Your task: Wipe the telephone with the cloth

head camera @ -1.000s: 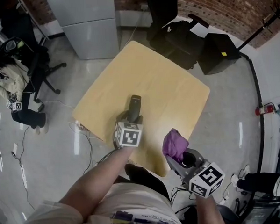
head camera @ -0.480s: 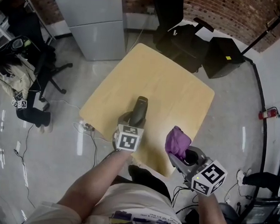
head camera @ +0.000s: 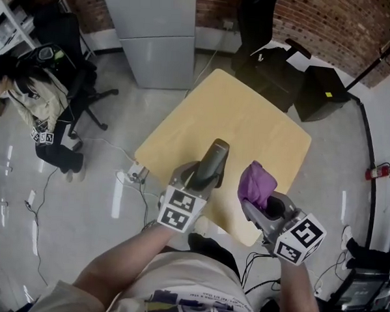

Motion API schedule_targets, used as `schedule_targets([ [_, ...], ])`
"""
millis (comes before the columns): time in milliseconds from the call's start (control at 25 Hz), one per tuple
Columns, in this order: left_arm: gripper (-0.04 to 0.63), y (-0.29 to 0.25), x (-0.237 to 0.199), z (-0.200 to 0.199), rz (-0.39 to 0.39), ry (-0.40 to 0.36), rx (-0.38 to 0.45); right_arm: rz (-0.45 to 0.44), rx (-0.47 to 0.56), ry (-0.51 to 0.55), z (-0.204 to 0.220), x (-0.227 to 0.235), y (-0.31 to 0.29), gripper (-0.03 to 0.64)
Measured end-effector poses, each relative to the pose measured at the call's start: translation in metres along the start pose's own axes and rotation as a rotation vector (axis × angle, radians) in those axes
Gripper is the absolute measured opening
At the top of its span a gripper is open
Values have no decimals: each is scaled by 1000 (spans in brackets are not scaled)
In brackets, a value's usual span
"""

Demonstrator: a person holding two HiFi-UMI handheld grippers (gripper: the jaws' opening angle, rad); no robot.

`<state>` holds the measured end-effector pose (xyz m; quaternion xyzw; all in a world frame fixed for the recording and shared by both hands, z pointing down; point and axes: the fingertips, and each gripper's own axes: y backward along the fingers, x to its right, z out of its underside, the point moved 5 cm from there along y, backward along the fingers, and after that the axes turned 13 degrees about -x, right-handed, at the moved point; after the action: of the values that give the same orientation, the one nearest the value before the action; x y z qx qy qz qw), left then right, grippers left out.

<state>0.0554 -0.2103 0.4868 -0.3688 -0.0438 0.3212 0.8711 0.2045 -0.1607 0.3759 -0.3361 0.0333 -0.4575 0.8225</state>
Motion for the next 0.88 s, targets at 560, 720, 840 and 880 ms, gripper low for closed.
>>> schedule_targets([
  [560,261,122,0,21,146,-163,125,-152,109,162,-101,-129,-62,109],
  [720,261,145,2,32,185,-191,132,-199,93,174,-108,-168,-86,109],
  [840,261,155,1,45,209,-200,128,-214,72,182,-104,-188,-104,109],
  [880,259,158,0,49,217,-201,127,-213,65,183,-101,-193,-108,109],
])
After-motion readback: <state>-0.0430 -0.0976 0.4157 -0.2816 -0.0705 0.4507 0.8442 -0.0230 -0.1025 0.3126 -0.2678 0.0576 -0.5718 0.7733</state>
